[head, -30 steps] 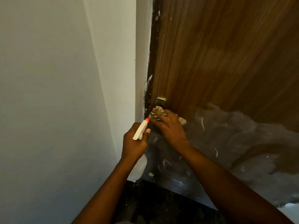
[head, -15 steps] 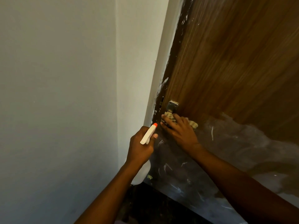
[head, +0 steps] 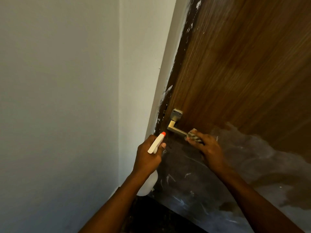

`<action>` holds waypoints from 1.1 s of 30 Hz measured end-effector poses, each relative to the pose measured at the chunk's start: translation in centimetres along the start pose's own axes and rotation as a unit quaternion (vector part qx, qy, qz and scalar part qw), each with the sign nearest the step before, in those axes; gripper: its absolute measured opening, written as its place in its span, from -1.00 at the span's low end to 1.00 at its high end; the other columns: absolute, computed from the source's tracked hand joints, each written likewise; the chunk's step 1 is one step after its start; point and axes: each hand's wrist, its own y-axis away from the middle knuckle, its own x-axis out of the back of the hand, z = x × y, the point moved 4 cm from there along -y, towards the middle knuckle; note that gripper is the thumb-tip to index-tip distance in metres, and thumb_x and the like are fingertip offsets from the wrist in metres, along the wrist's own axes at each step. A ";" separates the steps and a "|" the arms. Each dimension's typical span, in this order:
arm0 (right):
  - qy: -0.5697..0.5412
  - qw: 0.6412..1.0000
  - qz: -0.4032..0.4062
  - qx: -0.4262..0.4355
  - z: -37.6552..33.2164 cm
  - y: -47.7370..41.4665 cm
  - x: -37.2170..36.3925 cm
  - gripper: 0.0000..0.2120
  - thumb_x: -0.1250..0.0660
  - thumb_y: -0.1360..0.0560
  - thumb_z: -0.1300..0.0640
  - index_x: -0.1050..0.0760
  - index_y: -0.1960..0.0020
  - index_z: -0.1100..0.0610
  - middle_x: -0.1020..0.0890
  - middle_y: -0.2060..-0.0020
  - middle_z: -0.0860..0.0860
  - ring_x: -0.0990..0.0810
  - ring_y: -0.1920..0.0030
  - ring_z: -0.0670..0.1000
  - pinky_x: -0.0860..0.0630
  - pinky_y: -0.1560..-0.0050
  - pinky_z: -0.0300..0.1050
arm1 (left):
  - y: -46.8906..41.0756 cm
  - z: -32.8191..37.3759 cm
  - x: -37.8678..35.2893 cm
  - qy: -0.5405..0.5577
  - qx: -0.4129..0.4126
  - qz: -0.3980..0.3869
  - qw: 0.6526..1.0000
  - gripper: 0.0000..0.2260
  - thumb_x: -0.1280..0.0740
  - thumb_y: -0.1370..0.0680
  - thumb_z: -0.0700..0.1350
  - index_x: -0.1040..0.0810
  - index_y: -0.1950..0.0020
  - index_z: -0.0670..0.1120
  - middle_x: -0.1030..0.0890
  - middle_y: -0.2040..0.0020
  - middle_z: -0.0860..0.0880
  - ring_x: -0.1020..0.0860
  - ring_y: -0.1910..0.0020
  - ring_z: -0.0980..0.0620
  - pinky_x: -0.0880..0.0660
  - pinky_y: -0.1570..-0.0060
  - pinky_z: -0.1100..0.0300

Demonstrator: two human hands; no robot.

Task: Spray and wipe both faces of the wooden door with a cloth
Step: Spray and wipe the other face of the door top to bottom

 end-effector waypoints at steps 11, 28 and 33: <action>-0.046 0.976 0.098 -0.187 -5.0 -8.9 2.0 -0.64 -0.44 -0.52 0.17 -0.59 -0.31 0.11 -0.56 -0.22 0.11 -0.60 -0.08 0.17 -0.58 0.04 0.01 | -0.3 -0.4 0.4 0.014 0.003 0.027 1.000 -0.75 -0.34 -0.49 -0.07 -0.43 -0.14 -0.02 -0.58 -0.14 -0.10 -0.54 0.02 0.05 -0.45 -0.03 0.22; -0.452 0.704 -0.039 -0.547 -0.7 -0.2 -4.8 -0.93 -0.40 -0.57 0.11 -0.65 -0.02 0.03 -0.68 -0.10 0.15 -0.63 -0.13 0.15 -0.54 -0.23 0.07 | 0.3 -1.1 -0.1 0.002 -0.007 0.042 0.999 -0.76 -0.36 -0.49 -0.04 -0.44 -0.13 0.00 -0.58 -0.07 0.00 -0.55 0.09 0.12 -0.46 0.13 0.42; -0.699 0.460 -0.012 -0.547 -2.7 -3.5 -8.9 -0.75 -0.24 -0.65 0.16 -0.58 -0.21 0.28 -0.68 -0.09 0.24 -0.67 -0.06 0.18 -0.63 -0.05 0.07 | 0.4 -0.9 -0.2 0.010 -0.007 0.056 0.998 -0.75 -0.37 -0.49 -0.08 -0.46 -0.15 -0.04 -0.57 -0.07 -0.01 -0.54 0.12 0.14 -0.46 0.21 0.47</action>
